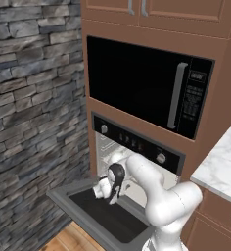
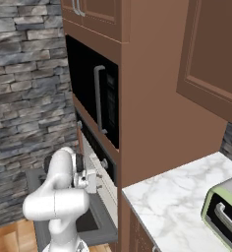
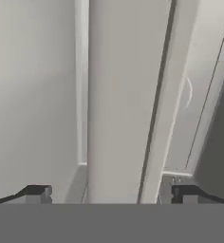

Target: Place the fish on the rack of the oven, and slide the rack back inside. Close the oven door.

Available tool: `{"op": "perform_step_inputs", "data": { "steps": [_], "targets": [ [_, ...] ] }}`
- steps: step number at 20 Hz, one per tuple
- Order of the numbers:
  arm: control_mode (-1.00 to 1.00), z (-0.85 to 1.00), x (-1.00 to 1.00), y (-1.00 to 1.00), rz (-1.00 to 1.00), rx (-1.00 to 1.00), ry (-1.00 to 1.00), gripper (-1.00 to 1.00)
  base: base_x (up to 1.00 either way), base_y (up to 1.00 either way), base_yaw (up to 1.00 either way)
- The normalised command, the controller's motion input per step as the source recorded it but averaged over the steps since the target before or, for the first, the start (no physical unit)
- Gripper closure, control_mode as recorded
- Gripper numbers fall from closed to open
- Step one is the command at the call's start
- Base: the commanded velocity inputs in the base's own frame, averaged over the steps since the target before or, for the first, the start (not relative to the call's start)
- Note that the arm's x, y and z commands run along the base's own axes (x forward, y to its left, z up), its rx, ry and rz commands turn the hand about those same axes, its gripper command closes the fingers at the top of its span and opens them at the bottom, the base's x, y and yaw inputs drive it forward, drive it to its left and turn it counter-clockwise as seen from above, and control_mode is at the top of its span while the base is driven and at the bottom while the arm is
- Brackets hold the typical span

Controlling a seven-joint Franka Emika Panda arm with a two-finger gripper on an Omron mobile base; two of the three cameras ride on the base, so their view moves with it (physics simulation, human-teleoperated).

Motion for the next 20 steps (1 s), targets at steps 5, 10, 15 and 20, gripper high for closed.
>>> {"op": "perform_step_inputs", "data": {
  "steps": [5, 10, 15, 20],
  "targets": [
    [-1.0, 0.85, -0.96, 0.51, 0.07, -0.24, -0.47, -1.0, 0.0, 0.0, 0.0],
    [-1.0, 1.0, -1.0, 0.56, 0.06, -0.16, -0.3, -1.0, 0.0, 0.0, 0.0],
    [-1.0, 1.0, -0.97, 0.29, 0.01, 0.1, -0.04, -1.0, 0.0, 0.0, 0.0],
    [-1.0, 1.0, -0.57, 0.0, -0.02, 0.27, 0.0, -1.0, 0.0, 0.0, 0.0]
  ]
}}
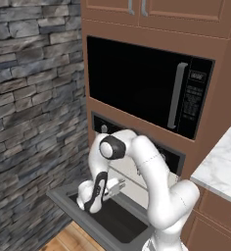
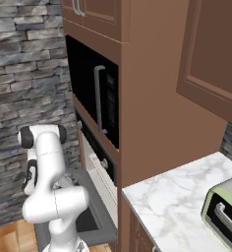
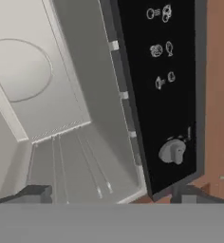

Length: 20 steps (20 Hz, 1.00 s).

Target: Place the fish on the rack of the oven, and slide the rack back inside. Close the oven door.

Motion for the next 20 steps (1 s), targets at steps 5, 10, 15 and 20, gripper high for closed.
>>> {"op": "perform_step_inputs", "data": {
  "steps": [5, 10, 15, 20],
  "targets": [
    [-1.0, 0.82, -0.53, 0.24, -0.02, 0.15, -0.07, -1.0, 0.0, 0.0, 0.0],
    [-1.0, 0.35, -0.63, 0.54, 0.0, 0.0, -0.12, -1.0, 0.0, 0.0, 0.0],
    [-1.0, 0.28, -0.93, 0.53, 0.0, 0.0, -0.17, -1.0, 0.0, 0.0, 0.0],
    [-1.0, 0.26, -1.0, 0.47, 0.0, 0.0, -0.29, -1.0, 0.0, 0.0, 0.0]
  ]
}}
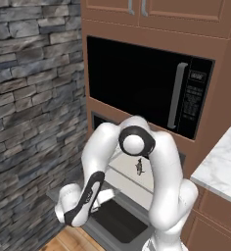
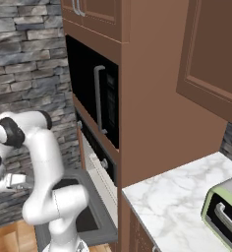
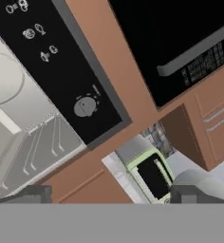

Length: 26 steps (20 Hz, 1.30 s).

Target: Place the fish on the rack of the oven, and slide the rack back inside. Close the oven door.

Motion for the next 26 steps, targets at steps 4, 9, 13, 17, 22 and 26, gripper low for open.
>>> {"op": "perform_step_inputs", "data": {
  "steps": [4, 9, 13, 17, 22, 26],
  "targets": [
    [-1.0, 0.37, -0.99, 0.47, 0.02, 0.0, -0.34, -1.0, 0.0, 0.0, 0.0],
    [-1.0, -0.11, -0.75, 0.58, 0.14, 0.0, -0.2, -1.0, 0.0, 0.0, 0.0],
    [-1.0, -0.45, -0.49, 0.74, 0.25, 0.0, 0.0, -1.0, 0.0, 0.0, 0.0],
    [-1.0, -0.51, -0.2, 0.81, 0.26, 0.0, 0.0, -1.0, 0.0, 0.0, 0.0],
    [-1.0, -0.73, 0.05, 0.82, 0.19, 0.0, 0.06, -1.0, 0.0, 0.0, 0.0],
    [-1.0, -1.0, 0.37, 0.82, 0.11, 0.0, 0.12, -1.0, 0.0, 0.0, 0.0]
  ]
}}
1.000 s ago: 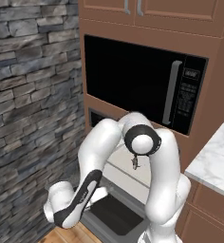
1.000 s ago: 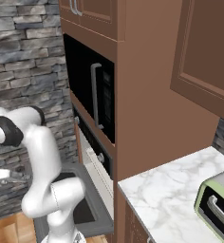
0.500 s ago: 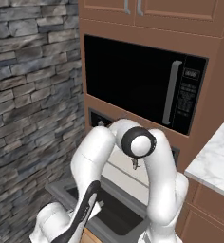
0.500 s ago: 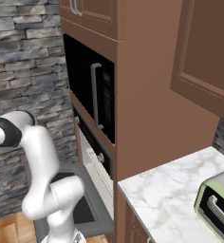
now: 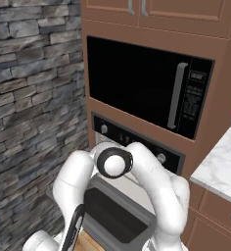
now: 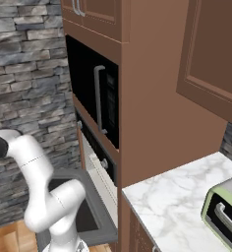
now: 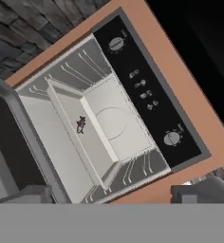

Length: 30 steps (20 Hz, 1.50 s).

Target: Place the fish on the rack of the oven, and slide the rack back inside. Close the oven door.

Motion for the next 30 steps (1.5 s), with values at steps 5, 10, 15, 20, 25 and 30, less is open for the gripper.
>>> {"op": "perform_step_inputs", "data": {
  "steps": [5, 10, 15, 20, 25, 30],
  "targets": [
    [-1.0, -1.0, 0.63, 0.56, 0.06, 0.0, 0.17, -1.0, 0.0, 0.0, 0.0],
    [-1.0, -1.0, 0.14, 0.09, 0.01, -0.07, 0.04, -1.0, 0.0, 0.0, 0.0],
    [-1.0, -1.0, 0.27, 0.0, 0.0, -0.12, 0.01, -1.0, 0.0, 0.0, 0.0],
    [-1.0, -1.0, 0.5, 0.0, 0.0, -0.14, 0.02, -1.0, 0.0, 0.0, 0.0],
    [-1.0, -1.0, 0.68, 0.0, -0.02, -0.19, 0.02, -1.0, 0.0, 0.0, 0.0],
    [-1.0, -1.0, 0.79, 0.0, -0.06, -0.24, 0.02, -1.0, 0.0, 0.0, 0.0]
  ]
}}
